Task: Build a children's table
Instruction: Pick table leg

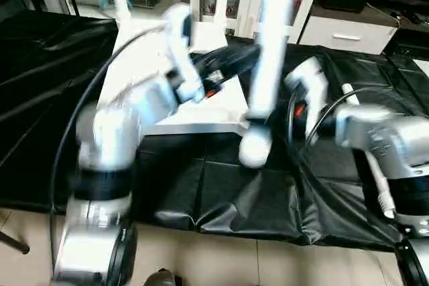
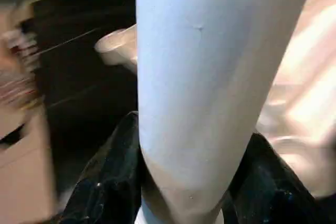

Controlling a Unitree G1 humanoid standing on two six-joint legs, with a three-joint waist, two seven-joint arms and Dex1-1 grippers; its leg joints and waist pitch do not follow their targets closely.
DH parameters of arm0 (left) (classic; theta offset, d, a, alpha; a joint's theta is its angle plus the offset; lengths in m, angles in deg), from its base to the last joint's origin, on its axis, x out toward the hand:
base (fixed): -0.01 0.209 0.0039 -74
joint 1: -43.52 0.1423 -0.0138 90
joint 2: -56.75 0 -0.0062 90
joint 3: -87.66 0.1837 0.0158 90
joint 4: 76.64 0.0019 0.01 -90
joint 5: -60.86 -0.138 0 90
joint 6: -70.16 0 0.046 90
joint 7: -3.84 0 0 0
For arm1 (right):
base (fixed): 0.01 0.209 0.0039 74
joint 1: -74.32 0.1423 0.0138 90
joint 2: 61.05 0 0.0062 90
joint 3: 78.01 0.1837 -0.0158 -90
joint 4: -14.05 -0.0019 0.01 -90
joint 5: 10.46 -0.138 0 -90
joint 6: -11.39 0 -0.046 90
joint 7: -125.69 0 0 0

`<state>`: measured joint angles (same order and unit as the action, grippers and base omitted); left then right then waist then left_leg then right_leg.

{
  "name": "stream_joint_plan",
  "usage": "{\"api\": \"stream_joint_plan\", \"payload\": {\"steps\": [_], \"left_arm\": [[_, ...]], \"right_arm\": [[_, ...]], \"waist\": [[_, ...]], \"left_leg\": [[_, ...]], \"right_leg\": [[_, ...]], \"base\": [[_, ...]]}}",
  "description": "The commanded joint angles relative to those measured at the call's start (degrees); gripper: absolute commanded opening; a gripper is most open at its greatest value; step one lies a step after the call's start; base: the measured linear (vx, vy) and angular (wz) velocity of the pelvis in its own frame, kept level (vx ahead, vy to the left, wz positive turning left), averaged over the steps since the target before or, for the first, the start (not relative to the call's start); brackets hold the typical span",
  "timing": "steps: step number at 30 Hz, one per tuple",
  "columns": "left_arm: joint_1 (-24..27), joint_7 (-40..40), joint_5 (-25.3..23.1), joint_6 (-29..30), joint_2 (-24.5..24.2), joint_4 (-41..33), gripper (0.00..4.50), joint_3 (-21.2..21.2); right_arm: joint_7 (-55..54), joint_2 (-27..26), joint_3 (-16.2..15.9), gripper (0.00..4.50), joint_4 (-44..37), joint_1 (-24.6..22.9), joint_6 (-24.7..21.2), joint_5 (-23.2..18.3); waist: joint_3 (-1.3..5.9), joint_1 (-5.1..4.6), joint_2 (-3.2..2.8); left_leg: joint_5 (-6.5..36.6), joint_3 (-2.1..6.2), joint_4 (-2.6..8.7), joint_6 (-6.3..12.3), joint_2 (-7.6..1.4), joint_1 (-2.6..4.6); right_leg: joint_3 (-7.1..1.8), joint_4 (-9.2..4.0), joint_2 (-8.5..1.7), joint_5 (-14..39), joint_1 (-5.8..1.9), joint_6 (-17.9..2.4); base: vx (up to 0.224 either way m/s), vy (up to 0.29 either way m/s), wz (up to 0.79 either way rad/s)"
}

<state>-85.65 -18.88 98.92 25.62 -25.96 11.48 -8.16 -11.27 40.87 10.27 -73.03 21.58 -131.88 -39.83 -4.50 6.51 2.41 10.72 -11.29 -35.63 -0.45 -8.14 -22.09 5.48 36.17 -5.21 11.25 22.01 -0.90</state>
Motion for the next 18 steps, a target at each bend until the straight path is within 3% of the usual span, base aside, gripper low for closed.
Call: {"api": "stream_joint_plan", "payload": {"steps": [1,3,5,7,9,10,11,12,13,14,15,18], "left_arm": [[1.38,1.04,-2.72,-1.87,-1.01,-2.88,3.31,0.77],[6.69,5.69,-8.31,-5.69,-1.88,-7.77,3.31,1.37],[7.83,7.29,-9.79,-7.58,-1.51,-8.88,3.31,0.85],[10.99,11.12,-15.67,-13.69,-1.8,-10.37,3.31,1.06],[16.5,15.85,-21.41,-16.45,-2.4,-11.67,3.31,2.13],[17.52,16.59,-22.09,-16.59,-2.31,-11.92,3.31,2.2],[23.65,20.58,-27.27,-19.59,-1.98,-13.66,3.31,3.65],[23.65,20.58,-27.27,-19.59,-1.98,-13.66,3.31,3.65],[25.61,22.14,-28.43,-19.79,-1.36,-14.24,3.31,4.07],[26.76,23.35,-29.62,-20.49,-1.0,-14.37,3.31,4.51],[27.55,24.29,-30.41,-21.16,-0.45,-14.3,3.31,4.79],[28.24,26.1,-30.27,-20.71,2.26,-13.63,3.31,4.83]], "right_arm": [[-3.68,0.4,2.84,1.86,-0.91,-1.42,1.99,2.04],[-9.96,-1.04,5.77,1.86,-3.13,-4.58,7.49,5.26],[-11.19,-1.48,6.1,1.86,-4.23,-5.45,9.43,6.22],[-13.81,-2.11,6.11,1.86,-6.63,-7.27,11.1,8.12],[-17.16,-3.49,6.0,1.86,-9.76,-10.21,15.28,10.76],[-17.68,-3.7,5.88,1.86,-10.37,-10.78,16.01,11.25],[-20.71,-6.13,5.71,1.86,-13.6,-14.16,18.09,12.35],[-20.71,-6.13,5.71,1.86,-13.6,-14.16,18.09,12.35],[-22.08,-7.69,6.09,1.86,-14.61,-15.49,18.53,12.14],[-22.75,-9.09,6.64,1.86,-15.23,-16.43,18.72,11.4],[-23.56,-10.3,7.14,1.86,-15.61,-17.14,18.84,10.82],[-26.07,-13.67,8.27,1.86,-16.25,-18.23,18.88,9.59]], "waist": [[4.91,0.08,-0.88],[4.87,-0.1,-0.86],[4.9,-0.33,-0.75],[4.74,-0.32,-1.09],[4.68,-0.57,-0.85],[4.66,-0.73,-0.82],[4.58,-0.9,-0.61],[4.45,-0.98,-0.05],[4.45,-1.11,-0.3],[4.41,-1.33,-0.12],[4.32,-1.47,-0.36],[4.0,-1.59,-0.35]], "left_leg": [[7.28,2.82,4.63,-3.93,-5.76,1.65],[8.72,2.97,4.95,-5.11,-5.99,1.57],[9.03,2.88,4.94,-5.15,-5.84,1.61],[10.36,3.02,5.06,-4.73,-5.73,1.53],[11.96,3.21,5.2,-4.88,-6.02,1.57],[11.8,3.11,5.18,-4.71,-5.92,1.52],[12.05,3.09,5.29,-4.28,-5.85,1.47],[12.15,3.08,5.3,-3.74,-5.91,1.25],[12.74,3.02,5.29,-3.65,-5.76,1.42],[13.3,3.13,5.42,-3.42,-5.88,1.45],[14.92,3.21,5.53,-3.85,-5.94,1.66],[19.02,3.22,5.68,-5.17,-5.86,2.13]], "right_leg": [[-4.01,-3.87,-5.37,5.65,-2.58,-11.2],[-4.0,-3.95,-5.3,5.27,-2.55,-10.43],[-3.97,-3.94,-5.09,4.06,-2.6,-10.17],[-3.97,-4.2,-5.02,5.91,-2.62,-10.12],[-4.08,-4.43,-5.19,7.72,-2.57,-8.17],[-4.12,-4.44,-5.1,7.58,-2.5,-7.94],[-4.14,-4.62,-4.99,8.74,-2.39,-7.57],[-4.23,-4.73,-5.25,10.94,-2.39,-6.72],[-4.21,-4.94,-5.16,12.51,-2.17,-6.63],[-4.25,-5.09,-5.07,13.79,-1.97,-6.47],[-4.15,-5.43,-4.95,15.49,-1.69,-6.24],[-4.12,-5.86,-4.84,18.42,-1.09,-6.28]], "base": [[0.0,0.0,0.0],[0.0,0.0,0.0],[0.0,0.0,0.0],[0.0,0.0,0.0],[0.0,0.0,0.0],[0.0,0.0,0.0],[0.0,0.0,0.0],[0.0,0.0,0.0],[0.0,0.0,0.0],[0.0,0.0,0.0],[0.0,0.0,0.0],[0.0,0.0,0.0]]}}
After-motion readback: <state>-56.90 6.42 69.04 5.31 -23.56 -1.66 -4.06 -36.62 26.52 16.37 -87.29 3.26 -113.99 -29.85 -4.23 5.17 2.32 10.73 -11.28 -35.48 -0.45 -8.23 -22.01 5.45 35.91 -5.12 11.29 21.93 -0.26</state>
